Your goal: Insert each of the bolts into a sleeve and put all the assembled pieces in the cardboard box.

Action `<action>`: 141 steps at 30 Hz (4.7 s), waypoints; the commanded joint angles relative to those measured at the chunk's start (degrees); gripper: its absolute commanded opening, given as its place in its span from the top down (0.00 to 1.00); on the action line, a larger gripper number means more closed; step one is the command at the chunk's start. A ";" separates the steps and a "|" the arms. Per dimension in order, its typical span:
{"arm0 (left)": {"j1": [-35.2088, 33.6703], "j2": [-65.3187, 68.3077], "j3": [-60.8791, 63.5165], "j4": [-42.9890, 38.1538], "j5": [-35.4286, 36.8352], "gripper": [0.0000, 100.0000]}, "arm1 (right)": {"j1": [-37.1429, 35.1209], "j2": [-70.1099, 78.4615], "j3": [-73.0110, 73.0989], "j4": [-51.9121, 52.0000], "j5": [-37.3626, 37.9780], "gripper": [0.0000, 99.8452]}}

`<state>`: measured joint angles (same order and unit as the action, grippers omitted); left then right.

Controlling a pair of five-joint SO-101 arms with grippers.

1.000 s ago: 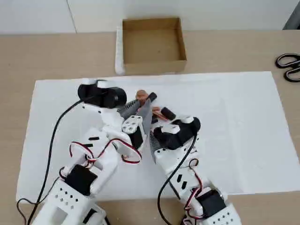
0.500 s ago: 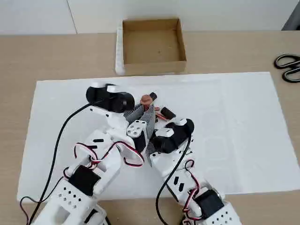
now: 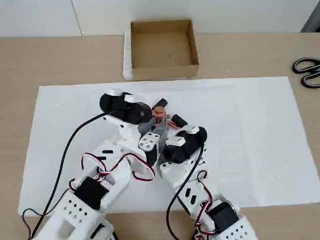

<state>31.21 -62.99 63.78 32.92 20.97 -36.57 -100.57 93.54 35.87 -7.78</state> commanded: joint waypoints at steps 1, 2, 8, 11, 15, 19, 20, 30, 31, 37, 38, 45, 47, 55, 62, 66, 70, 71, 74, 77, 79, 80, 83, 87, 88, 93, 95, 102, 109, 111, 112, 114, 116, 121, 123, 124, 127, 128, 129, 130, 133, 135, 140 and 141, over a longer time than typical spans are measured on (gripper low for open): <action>0.26 -1.41 -0.13 0.09 -0.44 0.99 | -0.48 -0.40 -0.62 -1.27 -0.44 1.00; 0.26 -1.41 -0.13 0.09 -0.44 0.99 | -0.48 -0.40 -0.62 -1.27 -0.44 1.00; 0.26 -1.41 -0.13 0.00 -0.44 0.99 | -0.66 -0.40 -0.62 -1.19 -0.44 1.00; 0.26 -1.41 -0.13 0.00 -0.44 0.99 | -0.66 -0.40 -0.62 -1.19 -0.44 1.00; 0.26 -1.41 -0.13 0.00 -0.44 0.99 | -0.66 -0.40 -0.62 -1.19 -0.44 1.00; 0.26 -1.41 -0.13 0.00 -0.44 0.99 | -0.75 -0.40 -0.62 -1.19 -0.53 1.00; 0.26 -1.41 0.13 -0.18 -0.44 0.99 | -0.75 -0.40 -0.70 -1.10 -0.53 1.00; 0.26 -1.49 4.26 -5.36 -0.44 0.99 | -0.75 -0.40 -0.70 -1.10 -0.53 1.00; 0.26 -1.49 4.18 -5.36 -0.44 0.99 | -0.75 -0.40 -0.70 -1.10 -0.53 1.00; 0.26 -1.49 4.18 -4.40 -0.62 0.99 | -0.75 -0.40 -0.70 -1.10 -0.53 1.00; 0.26 -1.49 4.00 -3.34 -0.62 0.99 | -0.75 -0.40 -0.70 -1.10 -0.53 1.00; 0.26 -1.49 0.13 3.16 -0.70 0.99 | -0.75 -0.40 -0.70 -1.10 -0.53 1.00; 0.26 -1.49 0.04 3.96 -0.70 0.99 | -0.75 -0.40 -0.70 -1.10 -0.53 1.00; 0.26 -1.41 0.31 3.96 -0.79 0.99 | -0.75 -0.40 -0.70 -1.10 -0.53 1.00; 0.35 -1.05 0.40 3.87 -2.29 0.99 | -0.84 -0.40 -0.70 -1.10 -0.53 1.00; 0.35 -1.05 0.40 3.87 -2.37 0.99 | -1.89 -0.40 -0.53 -1.10 -0.44 1.00; 0.35 -0.97 0.40 3.96 -5.54 0.99 | -1.89 -0.40 -0.44 -1.10 -0.44 1.00; 0.35 -0.97 0.40 3.96 -5.80 0.99 | -1.89 -0.40 -0.44 -1.10 -0.44 1.00; 0.35 -0.97 0.48 4.22 -5.80 0.99 | -1.89 -0.40 -0.44 -1.10 -0.44 1.00; 0.35 -0.97 0.48 6.07 -5.80 0.99 | -1.89 -0.40 -0.44 -1.10 -0.44 1.00; 0.35 -1.23 0.40 7.30 -5.80 0.99 | -1.89 -0.40 -0.44 -1.10 -0.44 1.00; 0.35 -1.32 0.40 7.65 -5.80 0.99 | -1.89 -0.40 -0.44 -1.10 -0.44 1.00; 0.26 -1.41 0.31 7.74 -5.71 0.99 | -1.89 -0.40 -0.44 -1.10 -0.44 1.00; 0.09 -1.41 0.31 7.74 -5.63 0.99 | -1.89 -0.40 -0.44 -1.10 -0.44 1.00; 0.09 -1.32 0.31 7.74 -5.54 0.99 | -1.89 -0.40 -0.44 -1.10 -0.44 1.00; 0.26 -0.97 0.22 9.76 -4.57 0.99 | -1.89 -0.40 -0.35 -1.01 -0.44 1.00; 0.26 -0.97 0.22 10.20 -4.57 0.99 | -1.89 -0.40 -0.35 -1.01 -0.44 1.00; 0.26 -0.97 0.40 10.64 -4.66 0.99 | -1.89 -0.40 -0.35 -1.01 -0.44 1.00; 0.35 -0.88 0.48 12.57 -4.66 0.99 | -1.89 -0.40 -0.35 -1.01 -0.44 1.00; 0.35 -0.88 0.66 12.48 -4.66 0.99 | -1.89 -0.40 -0.35 -1.01 -0.44 1.00; 0.35 -0.88 0.75 12.40 -4.66 0.99 | -1.89 -0.40 -0.35 -1.01 -0.44 1.00; 1.14 -0.88 1.27 12.48 -4.66 0.99 | -1.89 -0.40 -0.35 -1.01 -0.44 1.00; 2.37 -0.88 1.80 12.48 -4.66 0.99 | -1.89 -0.40 -0.35 -1.01 -0.44 1.00; 2.81 -0.88 1.89 12.40 -4.66 0.99 | -1.89 -0.40 -0.35 -1.01 -0.44 1.00; 2.81 -0.88 1.89 12.40 -4.66 0.99 | -1.89 -0.40 -0.35 -1.01 -0.44 1.00; 2.81 -0.88 1.89 12.40 -4.66 0.99 | -1.89 -0.40 -0.35 -1.01 -0.44 1.00; 2.81 -0.88 1.89 12.66 -4.66 0.99 | -1.89 -0.40 -0.35 -1.01 -0.44 1.00; 2.81 -0.88 1.89 12.66 -4.66 0.99 | -1.89 -0.40 -0.35 -1.01 -0.44 1.00; 2.81 -0.88 1.89 12.66 -4.66 0.99 | -1.89 -0.40 -0.26 -1.01 -0.44 1.00; 2.90 -0.97 1.89 12.66 -4.66 0.99 | -1.89 -0.40 -0.26 -1.01 -0.44 1.00; 2.99 -0.97 1.80 12.66 -4.40 0.94 | -1.89 -0.40 -0.26 -1.01 -0.44 1.00; 2.99 -1.05 1.71 12.66 -4.40 0.89 | -1.89 -0.40 -0.26 -1.01 -0.44 1.00; 2.90 -1.41 1.54 13.19 -2.20 0.85 | -1.89 -0.40 -0.26 -1.01 -0.44 1.00; 2.81 -1.41 1.36 13.63 -2.20 0.85 | -1.89 -0.40 -0.26 -1.01 -0.44 1.00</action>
<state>33.85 -63.52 66.07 45.67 18.15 -38.24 -100.48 93.80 35.87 -7.87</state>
